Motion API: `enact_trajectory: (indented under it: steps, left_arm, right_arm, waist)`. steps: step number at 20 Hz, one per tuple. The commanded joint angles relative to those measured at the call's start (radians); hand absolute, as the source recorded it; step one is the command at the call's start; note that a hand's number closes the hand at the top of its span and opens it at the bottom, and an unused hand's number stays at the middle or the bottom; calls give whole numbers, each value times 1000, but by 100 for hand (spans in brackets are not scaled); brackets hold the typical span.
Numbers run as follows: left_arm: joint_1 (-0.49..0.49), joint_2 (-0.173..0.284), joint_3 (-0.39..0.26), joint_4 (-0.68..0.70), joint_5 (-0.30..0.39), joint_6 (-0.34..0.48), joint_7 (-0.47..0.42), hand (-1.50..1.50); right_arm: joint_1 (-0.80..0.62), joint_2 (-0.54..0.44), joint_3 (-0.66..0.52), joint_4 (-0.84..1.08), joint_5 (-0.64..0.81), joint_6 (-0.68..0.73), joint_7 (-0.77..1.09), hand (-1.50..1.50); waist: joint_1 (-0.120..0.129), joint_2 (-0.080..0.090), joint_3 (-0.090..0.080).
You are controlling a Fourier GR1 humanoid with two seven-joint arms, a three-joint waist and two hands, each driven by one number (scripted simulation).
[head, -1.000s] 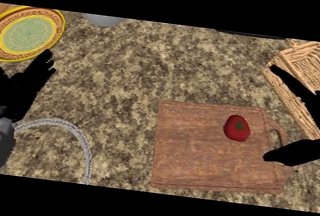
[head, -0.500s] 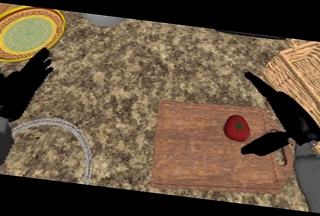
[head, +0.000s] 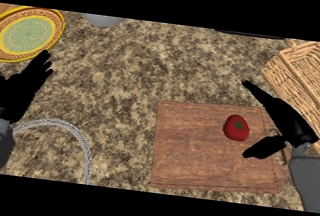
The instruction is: Pick the tomato from the cutting board and place it in the basket
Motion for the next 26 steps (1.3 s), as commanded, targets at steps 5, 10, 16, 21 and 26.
enact_trajectory:
  steps: [5,10,16,21,26]
  left_arm:
    - [-27,-11,46,53,-35,-31,-19,0]
    - [-78,-7,83,118,-24,-78,-33,0]
    - [-41,-50,61,12,-65,-41,33,0]
    - [34,-89,48,-47,-87,-35,4,0]
    - [-12,-78,66,-25,-92,-45,39,0]
  right_arm:
    - [74,-23,-63,-72,-39,92,-81,-150]
    - [65,22,-38,-32,11,67,-122,-150]
    - [13,50,-36,45,102,13,-115,-150]
    - [31,86,-5,28,154,-5,-92,-150]
    - [-3,88,21,101,228,-45,-134,150]
  waist:
    - [-5,-1,0]
    - [-4,0,0]
    - [0,0,0]
    - [1,0,0]
    - [1,0,0]
